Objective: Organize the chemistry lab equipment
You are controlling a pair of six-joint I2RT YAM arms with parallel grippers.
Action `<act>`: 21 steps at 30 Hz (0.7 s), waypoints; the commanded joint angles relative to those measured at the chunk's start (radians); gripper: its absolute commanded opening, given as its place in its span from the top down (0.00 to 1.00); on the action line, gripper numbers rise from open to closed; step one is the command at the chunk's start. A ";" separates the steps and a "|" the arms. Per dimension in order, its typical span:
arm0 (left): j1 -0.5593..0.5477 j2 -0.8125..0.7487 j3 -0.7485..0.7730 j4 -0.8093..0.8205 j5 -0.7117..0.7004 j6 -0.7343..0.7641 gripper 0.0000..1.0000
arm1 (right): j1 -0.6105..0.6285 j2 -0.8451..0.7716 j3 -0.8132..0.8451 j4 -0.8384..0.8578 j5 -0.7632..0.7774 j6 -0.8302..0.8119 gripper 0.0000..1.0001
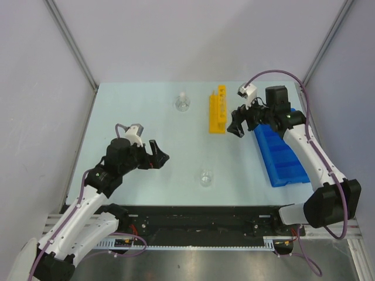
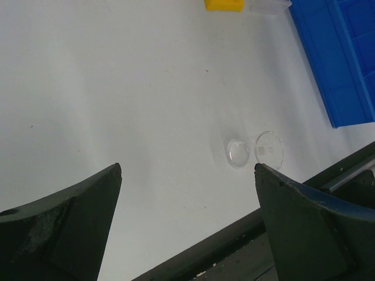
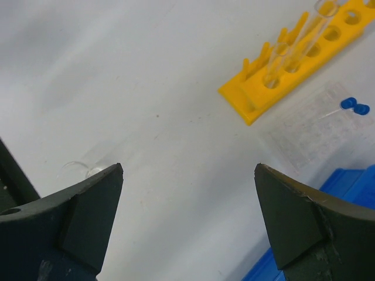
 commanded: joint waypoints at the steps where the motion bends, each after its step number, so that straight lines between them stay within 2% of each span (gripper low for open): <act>1: 0.010 -0.016 -0.017 0.038 0.069 -0.039 0.00 | -0.013 -0.088 -0.053 -0.027 -0.198 -0.112 0.00; 5: 0.010 -0.022 -0.042 0.064 0.111 -0.059 0.00 | -0.030 -0.151 -0.101 -0.026 -0.269 -0.146 0.00; 15: 0.008 -0.038 -0.119 0.144 0.207 -0.112 0.00 | -0.038 -0.177 -0.173 -0.115 -0.483 -0.296 0.00; 21: 0.008 -0.033 -0.129 0.156 0.236 -0.108 0.00 | 0.021 -0.170 -0.192 -0.211 -0.484 -0.433 0.00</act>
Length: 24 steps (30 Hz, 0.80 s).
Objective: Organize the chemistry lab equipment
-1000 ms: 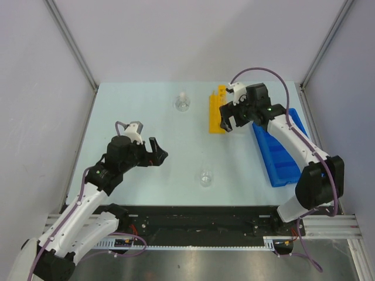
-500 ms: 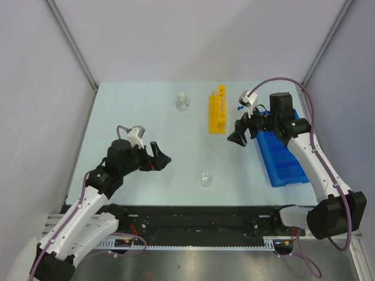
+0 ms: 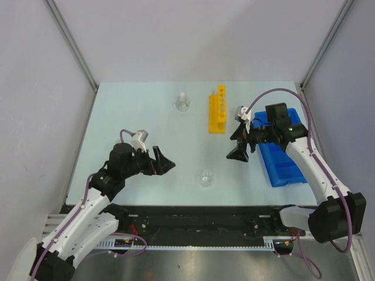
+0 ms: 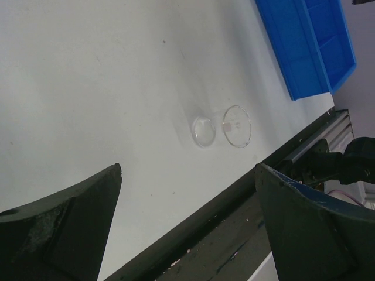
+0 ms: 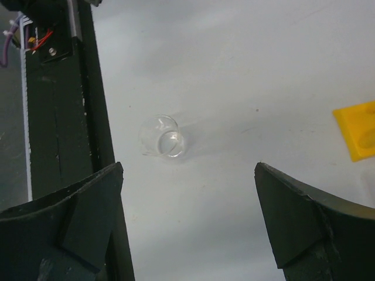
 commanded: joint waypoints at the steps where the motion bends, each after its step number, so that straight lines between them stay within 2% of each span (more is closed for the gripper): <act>1: 0.006 -0.009 -0.011 0.052 0.051 -0.018 0.01 | 0.050 -0.016 -0.007 -0.088 -0.046 -0.142 0.00; 7: 0.006 -0.015 -0.013 0.041 0.048 -0.012 0.00 | 0.126 0.006 -0.007 -0.145 -0.012 -0.239 0.00; 14: 0.005 -0.021 0.057 -0.044 0.005 0.040 0.00 | 0.270 0.047 -0.007 -0.224 0.113 -0.392 0.00; 24: 0.006 -0.023 0.186 -0.179 -0.099 0.142 0.00 | 0.435 0.089 -0.003 -0.255 0.285 -0.437 0.00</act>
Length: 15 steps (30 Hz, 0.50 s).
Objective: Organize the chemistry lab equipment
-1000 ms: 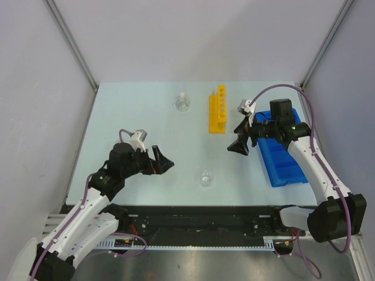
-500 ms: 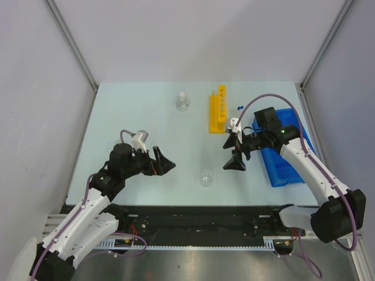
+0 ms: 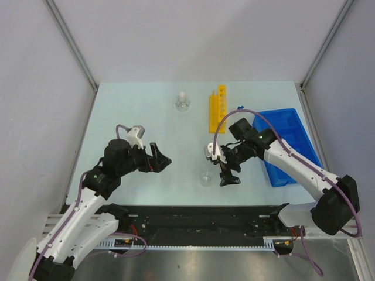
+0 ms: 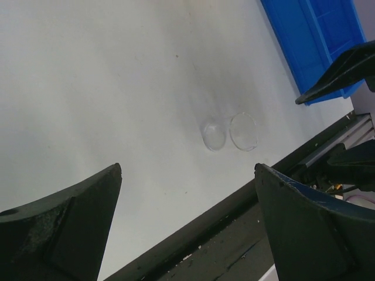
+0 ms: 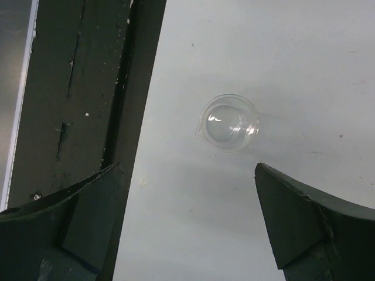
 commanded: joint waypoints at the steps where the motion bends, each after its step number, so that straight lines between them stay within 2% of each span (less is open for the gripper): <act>1: 0.006 -0.015 0.083 -0.069 -0.060 0.077 0.00 | 0.056 0.011 0.006 -0.037 0.093 -0.047 0.00; 15: 0.006 -0.058 0.042 -0.023 -0.060 0.114 0.00 | 0.105 0.053 0.062 -0.054 0.125 -0.018 0.00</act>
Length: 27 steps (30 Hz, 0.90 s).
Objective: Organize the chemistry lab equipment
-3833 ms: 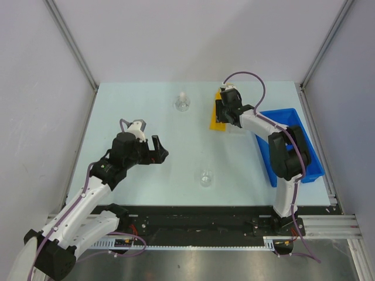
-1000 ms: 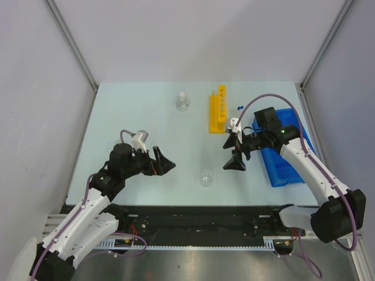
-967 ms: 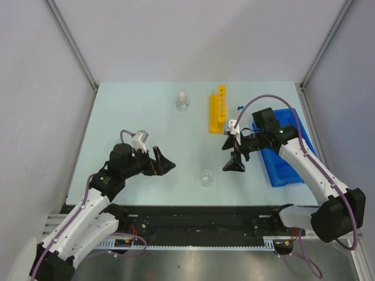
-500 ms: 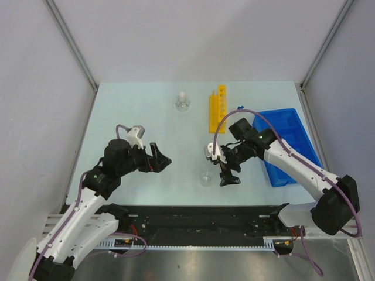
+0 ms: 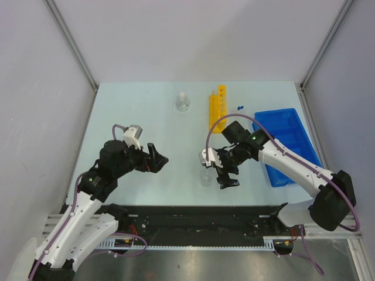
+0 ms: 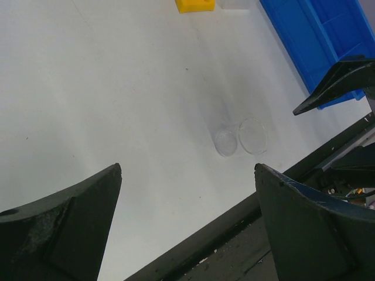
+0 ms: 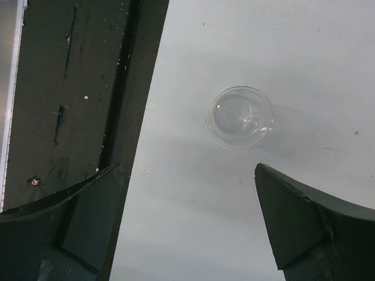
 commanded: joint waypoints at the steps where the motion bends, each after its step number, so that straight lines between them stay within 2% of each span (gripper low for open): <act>1: 0.008 -0.018 -0.006 0.029 -0.002 0.022 0.00 | 0.014 0.015 0.044 -0.009 0.006 0.008 0.00; 27: 0.009 -0.022 -0.014 0.040 0.008 0.023 0.00 | 0.017 0.059 0.044 0.090 0.068 0.195 0.01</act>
